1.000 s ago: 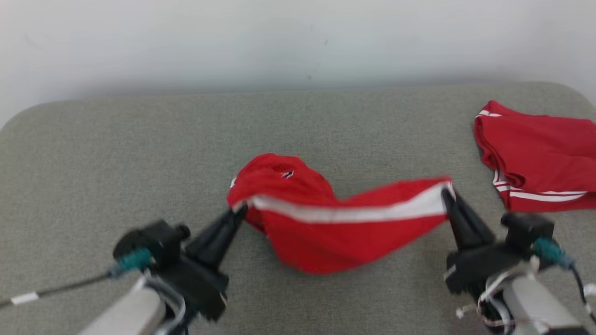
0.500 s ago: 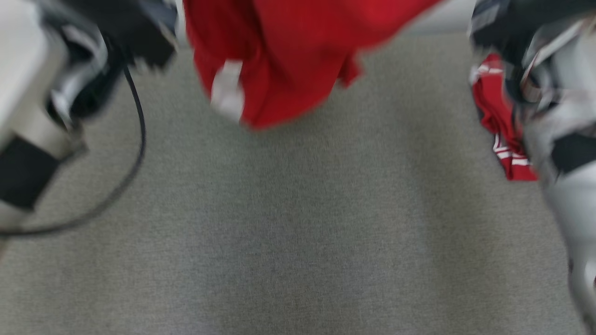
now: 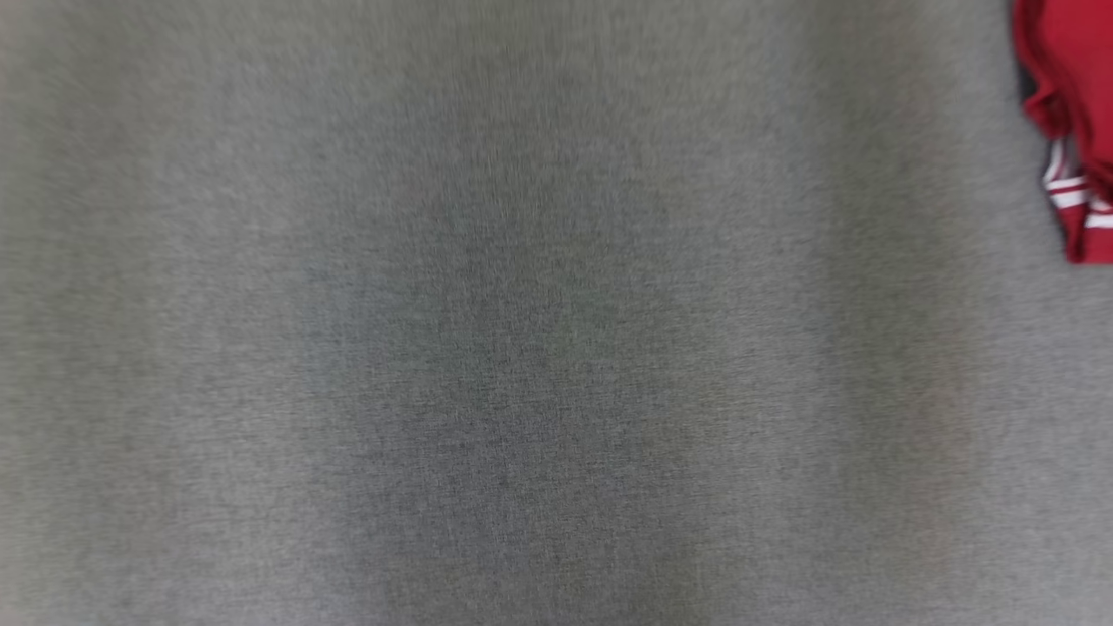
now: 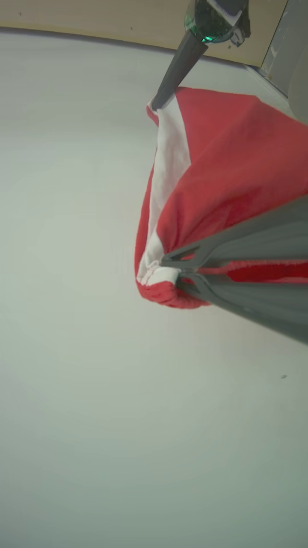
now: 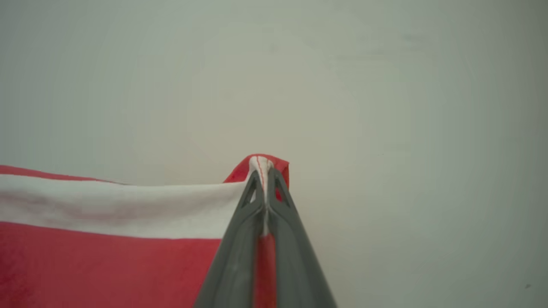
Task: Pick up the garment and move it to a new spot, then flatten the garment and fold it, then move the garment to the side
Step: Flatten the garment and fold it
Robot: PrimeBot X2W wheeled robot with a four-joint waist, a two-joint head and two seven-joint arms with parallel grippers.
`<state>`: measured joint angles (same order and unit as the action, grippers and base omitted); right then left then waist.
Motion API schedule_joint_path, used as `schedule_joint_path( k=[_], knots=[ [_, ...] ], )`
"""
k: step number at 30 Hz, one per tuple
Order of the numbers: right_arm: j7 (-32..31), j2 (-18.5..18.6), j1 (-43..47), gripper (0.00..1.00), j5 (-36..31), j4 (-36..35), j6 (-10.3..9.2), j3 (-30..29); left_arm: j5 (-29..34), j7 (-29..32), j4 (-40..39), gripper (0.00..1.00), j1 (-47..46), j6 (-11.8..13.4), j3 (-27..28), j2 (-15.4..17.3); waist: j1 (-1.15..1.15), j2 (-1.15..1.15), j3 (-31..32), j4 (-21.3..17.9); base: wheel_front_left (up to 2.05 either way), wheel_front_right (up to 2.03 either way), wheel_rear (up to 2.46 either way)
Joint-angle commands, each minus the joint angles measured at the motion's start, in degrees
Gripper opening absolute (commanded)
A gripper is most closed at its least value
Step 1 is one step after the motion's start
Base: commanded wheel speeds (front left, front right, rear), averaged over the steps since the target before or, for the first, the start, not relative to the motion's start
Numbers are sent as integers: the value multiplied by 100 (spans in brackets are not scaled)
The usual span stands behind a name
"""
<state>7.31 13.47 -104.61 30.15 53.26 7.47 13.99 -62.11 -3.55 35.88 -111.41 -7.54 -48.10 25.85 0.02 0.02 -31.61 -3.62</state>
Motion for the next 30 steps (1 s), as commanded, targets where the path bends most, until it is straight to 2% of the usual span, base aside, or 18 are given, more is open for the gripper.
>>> schedule_joint_path(
  k=[1, 10, 18, 24, 30],
  knots=[
    [83, -85, -120, 0, -77, 135, 1, -2, -57, 5, 83, 0, -136, 13, -103, -30, -2, -2, -515, -19, 0, 0, 0],
    [382, -260, -541, 0, -215, 821, 1, 112, -435, -263, 384, 0, -429, 14, -634, -14, -2, -2, -759, -28, 0, 0, 0],
    [553, -282, -239, 0, -78, 1042, 1, 332, -855, -621, 308, 0, -102, 13, -1011, 98, -2, -2, -779, 25, 0, 0, 0],
    [699, -322, 616, 0, 297, 677, 1, 725, -1236, -994, -148, 0, 781, 13, -1235, 310, -2, -2, -436, 10, 0, 0, 0],
    [770, -59, 2168, 0, 879, -94, 1, 1193, -1403, -1161, -914, 0, 2279, 13, -1219, 463, -2, -2, 273, 85, 0, 0, 0]
  ],
)
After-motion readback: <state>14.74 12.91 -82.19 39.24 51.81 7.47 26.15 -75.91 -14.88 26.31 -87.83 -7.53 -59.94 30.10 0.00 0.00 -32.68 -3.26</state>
